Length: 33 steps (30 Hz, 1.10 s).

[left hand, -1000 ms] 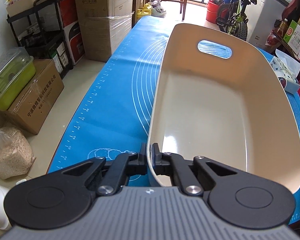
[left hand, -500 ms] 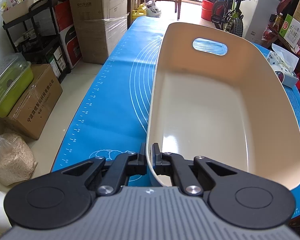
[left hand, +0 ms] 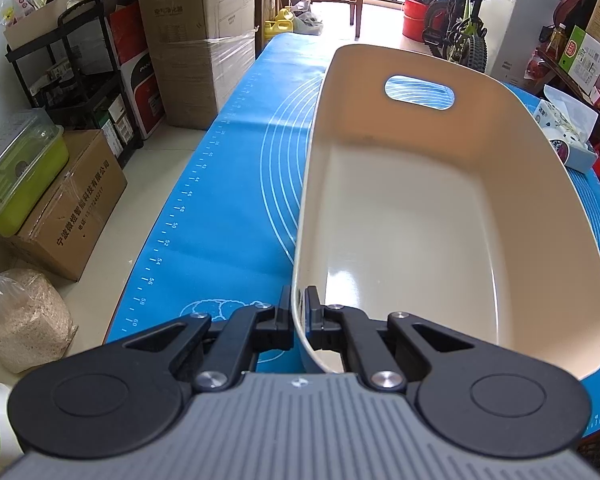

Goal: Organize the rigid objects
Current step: 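Grasp the green ointment tin with the right gripper and lift it, then lower the tin into the basket and open the right gripper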

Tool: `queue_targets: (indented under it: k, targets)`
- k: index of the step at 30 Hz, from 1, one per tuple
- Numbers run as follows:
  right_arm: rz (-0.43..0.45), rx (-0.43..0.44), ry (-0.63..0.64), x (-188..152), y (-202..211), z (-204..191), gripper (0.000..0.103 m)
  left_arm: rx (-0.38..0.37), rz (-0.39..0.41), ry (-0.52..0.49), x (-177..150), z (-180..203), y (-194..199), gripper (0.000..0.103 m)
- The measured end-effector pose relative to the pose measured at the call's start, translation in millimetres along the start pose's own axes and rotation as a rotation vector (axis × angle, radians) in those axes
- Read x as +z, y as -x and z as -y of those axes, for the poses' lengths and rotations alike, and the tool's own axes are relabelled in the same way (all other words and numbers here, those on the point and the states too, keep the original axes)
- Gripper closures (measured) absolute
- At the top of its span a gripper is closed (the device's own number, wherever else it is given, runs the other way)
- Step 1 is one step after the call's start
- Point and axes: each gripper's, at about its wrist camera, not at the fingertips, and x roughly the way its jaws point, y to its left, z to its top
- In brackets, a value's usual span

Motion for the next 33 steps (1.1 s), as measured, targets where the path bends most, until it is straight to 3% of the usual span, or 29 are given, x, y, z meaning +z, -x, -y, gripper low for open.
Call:
queue_targets:
  k: [7,13,20,27,33]
  targets:
    - [0.048,0.040,0.011,14.1,12.1,-15.5,0.049,0.000,0.000,0.001,0.0,0.3,-0.2,0.097]
    - [0.129,0.161,0.033,60.8,24.9,-47.3,0.049,0.011,-0.008,0.003,0.4,1.7,-1.0,0.097]
    - [0.196,0.319,0.116,116.0,44.2,-117.9,0.049,0.014,-0.021,0.020,2.3,2.5,0.1,0.097]
    - [0.128,0.401,0.243,128.7,40.0,-196.8,0.049,0.005,-0.021,0.029,1.8,1.3,0.7,0.097]
    - [0.025,0.389,0.352,119.9,26.0,-252.0,0.049,-0.017,-0.034,0.057,2.9,-2.9,-0.1,0.097]
